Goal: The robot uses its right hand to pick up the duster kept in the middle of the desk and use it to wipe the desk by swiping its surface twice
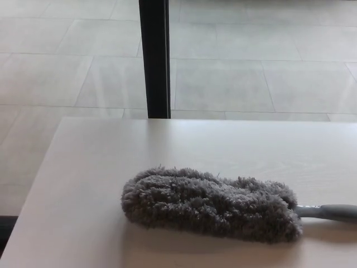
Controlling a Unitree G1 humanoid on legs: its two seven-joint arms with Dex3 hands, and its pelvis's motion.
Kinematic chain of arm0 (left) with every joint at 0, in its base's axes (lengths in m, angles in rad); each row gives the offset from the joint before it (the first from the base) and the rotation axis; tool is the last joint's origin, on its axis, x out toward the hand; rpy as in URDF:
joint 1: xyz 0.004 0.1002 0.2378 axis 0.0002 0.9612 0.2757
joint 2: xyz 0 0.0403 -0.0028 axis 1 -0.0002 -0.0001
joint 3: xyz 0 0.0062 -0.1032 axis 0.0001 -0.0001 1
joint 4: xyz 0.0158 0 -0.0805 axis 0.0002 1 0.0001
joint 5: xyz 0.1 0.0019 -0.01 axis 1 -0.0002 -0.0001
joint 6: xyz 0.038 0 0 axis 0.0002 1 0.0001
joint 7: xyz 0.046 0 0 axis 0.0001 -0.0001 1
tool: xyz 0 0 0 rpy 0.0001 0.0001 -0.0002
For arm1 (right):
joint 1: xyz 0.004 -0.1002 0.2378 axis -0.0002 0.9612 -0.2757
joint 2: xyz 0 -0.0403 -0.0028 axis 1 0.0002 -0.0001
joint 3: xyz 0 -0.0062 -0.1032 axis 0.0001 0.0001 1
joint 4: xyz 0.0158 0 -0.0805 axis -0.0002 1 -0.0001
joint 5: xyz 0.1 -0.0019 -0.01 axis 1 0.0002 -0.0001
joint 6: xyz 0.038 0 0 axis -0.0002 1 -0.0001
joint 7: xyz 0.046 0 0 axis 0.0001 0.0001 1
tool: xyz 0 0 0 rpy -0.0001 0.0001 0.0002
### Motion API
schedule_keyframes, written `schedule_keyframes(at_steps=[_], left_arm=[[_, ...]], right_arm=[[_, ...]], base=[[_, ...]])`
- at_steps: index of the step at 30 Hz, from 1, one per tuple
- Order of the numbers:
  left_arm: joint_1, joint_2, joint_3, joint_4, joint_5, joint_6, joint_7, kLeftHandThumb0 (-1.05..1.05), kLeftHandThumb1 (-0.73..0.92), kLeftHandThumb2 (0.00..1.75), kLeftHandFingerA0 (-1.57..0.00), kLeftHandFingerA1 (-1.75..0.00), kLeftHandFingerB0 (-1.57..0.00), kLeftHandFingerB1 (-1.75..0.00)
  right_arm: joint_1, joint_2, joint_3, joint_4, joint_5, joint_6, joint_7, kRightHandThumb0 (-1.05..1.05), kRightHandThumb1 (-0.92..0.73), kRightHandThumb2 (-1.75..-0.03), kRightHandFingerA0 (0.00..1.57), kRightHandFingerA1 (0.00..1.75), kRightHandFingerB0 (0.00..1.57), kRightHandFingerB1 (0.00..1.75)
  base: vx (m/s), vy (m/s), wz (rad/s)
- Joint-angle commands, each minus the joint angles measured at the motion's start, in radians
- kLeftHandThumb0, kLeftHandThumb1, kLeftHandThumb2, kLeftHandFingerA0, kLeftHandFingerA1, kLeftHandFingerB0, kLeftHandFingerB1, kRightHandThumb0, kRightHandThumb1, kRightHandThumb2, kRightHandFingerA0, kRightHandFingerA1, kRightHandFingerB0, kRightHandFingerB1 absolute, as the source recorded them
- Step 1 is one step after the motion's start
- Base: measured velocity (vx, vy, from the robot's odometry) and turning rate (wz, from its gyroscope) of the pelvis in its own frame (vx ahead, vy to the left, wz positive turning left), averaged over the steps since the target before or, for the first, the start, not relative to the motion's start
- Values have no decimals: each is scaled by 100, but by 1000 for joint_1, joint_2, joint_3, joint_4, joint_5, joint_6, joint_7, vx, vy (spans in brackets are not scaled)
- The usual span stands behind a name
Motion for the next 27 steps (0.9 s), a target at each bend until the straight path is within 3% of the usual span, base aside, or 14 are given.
schedule_keyframes(at_steps=[1, 7, 10, 11, 13, 15, 17, 18, 19, 20, 21, 22, 26, 27], left_arm=[[-16, 10, 29, 11, -36, 36, -15, -50, 72, 61, -68, -64, -58, -49], [-30, 3, 22, 20, -26, 23, -9, -49, 72, 61, -69, -68, -61, -53], [-30, 5, 15, 17, -18, 21, 4, -51, 71, 61, -69, -69, -62, -52], [-28, 4, 25, 16, -28, 17, 1, -49, 71, 61, -70, -72, -63, -54], [-30, 9, 26, 12, -29, 20, -7, -51, 71, 61, -66, -67, -60, -52], [-30, 11, 25, 9, -29, 18, -15, -52, 72, 62, -67, -67, -59, -53], [-33, 14, 19, 10, -23, 19, -15, -52, 72, 61, -68, -67, -59, -52], [-33, 17, 10, 7, -14, 14, -18, -52, 73, 61, -70, -68, -60, -52], [-37, 16, 20, 11, -24, 13, -26, -52, 72, 61, -70, -68, -60, -53], [-40, 17, 16, 13, -20, 15, -26, -51, 72, 61, -71, -66, -61, -53], [-41, 16, 14, 12, -18, 14, -23, -52, 72, 61, -72, -65, -62, -53], [-40, 16, 19, 9, -24, 13, -30, -52, 72, 61, -71, -65, -61, -52], [-39, 16, 20, 8, -26, 10, -31, -52, 72, 61, -71, -66, -62, -52], [-40, 15, 23, 11, -28, 9, -31, -51, 72, 61, -70, -65, -61, -51]], right_arm=[[-79, -67, -177, -43, 190, 19, -64, -75, -68, -61, 66, 109, 15, 65], [-251, -166, -279, -131, 240, 111, -82, -87, -58, -104, 68, 119, 0, 48], [-315, -169, -267, -326, 247, 195, -77, -82, -73, -63, 78, 127, 0, 58], [-319, -164, -256, -368, 243, 187, -57, -78, -74, -62, 35, 117, 0, 51], [-386, -163, -178, -502, 207, 171, -15, -75, -61, -94, 57, 76, 5, 37], [-420, -126, -97, -632, 104, 189, -122, -85, -62, -91, 94, 97, 10, 38], [-436, -106, -44, -731, 101, 210, -90, -75, -59, -90, 91, 88, 7, 38], [-455, -85, -29, -765, 133, 214, -64, -69, -67, -61, 60, 57, 17, 28], [-475, -74, 37, -824, 104, 229, -43, -77, -57, -88, 29, 49, 13, 40], [-484, -59, 73, -868, 110, 248, -25, -72, -64, -60, 50, 48, 22, 28], [-487, -39, 147, -923, 69, 239, -3, -72, -53, -85, 27, 49, 17, 40], [-490, -23, 207, -938, 41, 192, 37, -66, -64, -59, 26, 39, 22, 28], [-470, -16, 326, -984, -28, 156, 79, -76, -51, -88, 22, 53, 17, 41], [-472, -2, 381, -992, -65, 141, 78, -68, -60, -58, 22, 45, 28, 29]], base=[[0, 0, 0], [0, 0, 0], [0, 0, 0], [0, 0, 0], [0, 0, 0], [0, 0, 0], [0, 0, 0], [0, 0, 0], [0, 0, 0], [0, 0, 0], [0, 0, 0], [0, 0, 0], [0, 0, 0], [0, 0, 0]])
